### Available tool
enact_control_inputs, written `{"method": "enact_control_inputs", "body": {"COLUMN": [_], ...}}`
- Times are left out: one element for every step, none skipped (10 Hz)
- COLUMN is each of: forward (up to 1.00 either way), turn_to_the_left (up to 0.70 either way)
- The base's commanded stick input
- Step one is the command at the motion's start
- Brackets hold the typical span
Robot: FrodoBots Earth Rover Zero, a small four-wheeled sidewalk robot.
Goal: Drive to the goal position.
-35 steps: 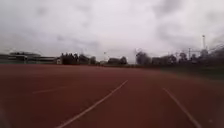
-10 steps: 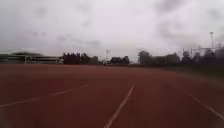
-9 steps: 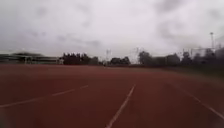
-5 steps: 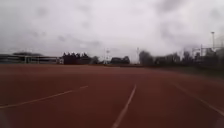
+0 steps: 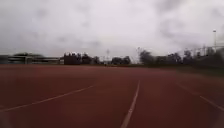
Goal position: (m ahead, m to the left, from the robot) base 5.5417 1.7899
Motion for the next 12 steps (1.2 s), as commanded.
{"method": "enact_control_inputs", "body": {"forward": [0.5, 0.5, 0.5, 0.5, 0.5, 0.5, 0.5, 0.5, 0.5, 0.5, 0.5, 0.5], "turn_to_the_left": [0.0, 0.0, 0.0, 0.0, 0.0, 0.0, 0.0, 0.0, -0.33, -0.49, -0.24, 0.0]}}
